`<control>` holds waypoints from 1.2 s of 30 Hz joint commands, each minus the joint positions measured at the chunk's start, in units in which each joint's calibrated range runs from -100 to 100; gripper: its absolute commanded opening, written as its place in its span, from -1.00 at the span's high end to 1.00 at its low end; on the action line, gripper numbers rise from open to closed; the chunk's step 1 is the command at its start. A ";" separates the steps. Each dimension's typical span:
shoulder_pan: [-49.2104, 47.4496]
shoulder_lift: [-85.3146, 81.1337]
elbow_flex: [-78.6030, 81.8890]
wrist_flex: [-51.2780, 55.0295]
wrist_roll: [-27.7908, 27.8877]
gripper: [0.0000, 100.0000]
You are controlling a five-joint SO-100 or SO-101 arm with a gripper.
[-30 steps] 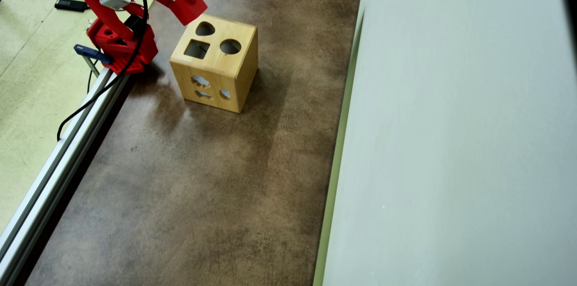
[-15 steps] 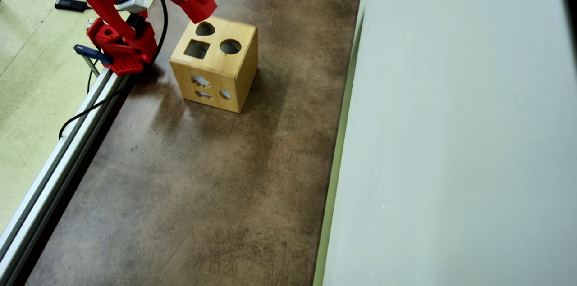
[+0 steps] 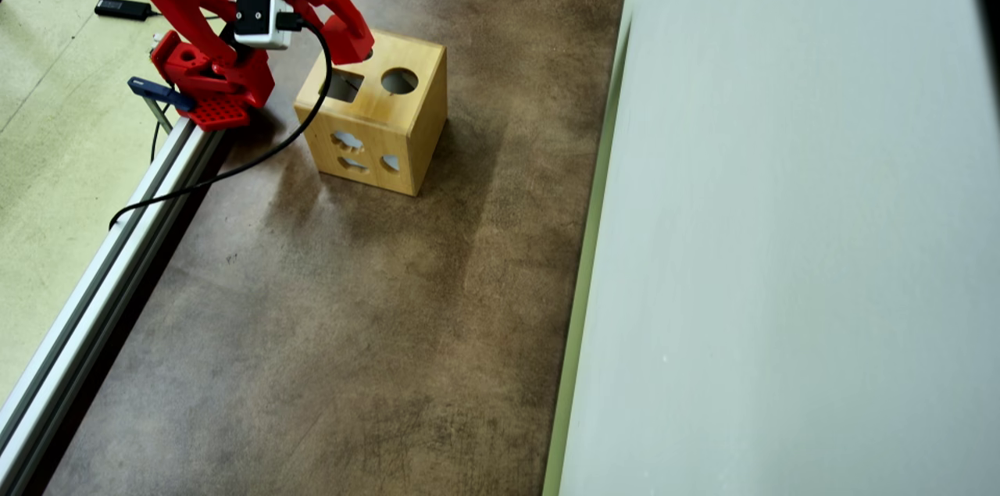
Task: Pick and place the red cube on the square hole
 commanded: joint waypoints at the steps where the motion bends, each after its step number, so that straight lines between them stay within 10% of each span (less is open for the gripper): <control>1: 0.39 -0.11 -0.20 0.57 -0.10 0.97; 36: 4.92 0.31 6.51 0.49 0.39 0.97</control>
